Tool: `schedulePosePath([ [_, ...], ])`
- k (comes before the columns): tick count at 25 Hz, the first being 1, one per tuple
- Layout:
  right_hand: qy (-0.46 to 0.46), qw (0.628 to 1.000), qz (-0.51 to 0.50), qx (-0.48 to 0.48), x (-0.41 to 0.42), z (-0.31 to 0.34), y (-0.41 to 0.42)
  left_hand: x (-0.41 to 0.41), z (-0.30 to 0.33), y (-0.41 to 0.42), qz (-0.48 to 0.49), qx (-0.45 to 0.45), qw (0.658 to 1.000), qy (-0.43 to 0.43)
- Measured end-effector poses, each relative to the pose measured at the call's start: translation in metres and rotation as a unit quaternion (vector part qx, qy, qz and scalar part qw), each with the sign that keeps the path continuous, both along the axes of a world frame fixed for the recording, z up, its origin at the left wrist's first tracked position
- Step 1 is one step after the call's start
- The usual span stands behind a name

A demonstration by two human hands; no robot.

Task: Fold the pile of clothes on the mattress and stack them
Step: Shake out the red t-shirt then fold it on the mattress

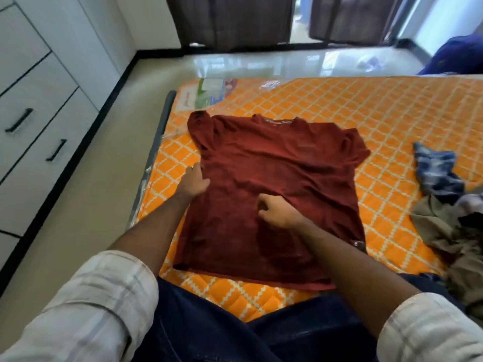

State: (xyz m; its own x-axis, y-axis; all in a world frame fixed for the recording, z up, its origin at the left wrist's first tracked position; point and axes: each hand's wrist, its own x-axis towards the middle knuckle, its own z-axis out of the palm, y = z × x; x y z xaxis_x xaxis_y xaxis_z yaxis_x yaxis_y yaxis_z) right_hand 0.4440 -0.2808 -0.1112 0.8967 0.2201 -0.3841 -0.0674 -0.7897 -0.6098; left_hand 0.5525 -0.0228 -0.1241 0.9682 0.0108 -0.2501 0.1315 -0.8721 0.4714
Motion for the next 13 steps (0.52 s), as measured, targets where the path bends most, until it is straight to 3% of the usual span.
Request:
schedulePosePath([
  [6, -0.048, 0.98, 0.189, 0.044, 0.011, -0.034, 0.141, 0.074, 0.001, 0.019, 0.026, -0.239, 0.97, 0.035],
  [10, -0.085, 0.96, 0.266, -0.007, 0.011, -0.039, 0.159, 0.105, -0.019, 0.018, 0.044, -0.284, 0.957, 0.041],
  [13, -0.096, 0.963, 0.253, 0.003, 0.003, -0.035, 0.165, 0.117, -0.032, 0.014, 0.012, -0.268, 0.963, 0.007],
])
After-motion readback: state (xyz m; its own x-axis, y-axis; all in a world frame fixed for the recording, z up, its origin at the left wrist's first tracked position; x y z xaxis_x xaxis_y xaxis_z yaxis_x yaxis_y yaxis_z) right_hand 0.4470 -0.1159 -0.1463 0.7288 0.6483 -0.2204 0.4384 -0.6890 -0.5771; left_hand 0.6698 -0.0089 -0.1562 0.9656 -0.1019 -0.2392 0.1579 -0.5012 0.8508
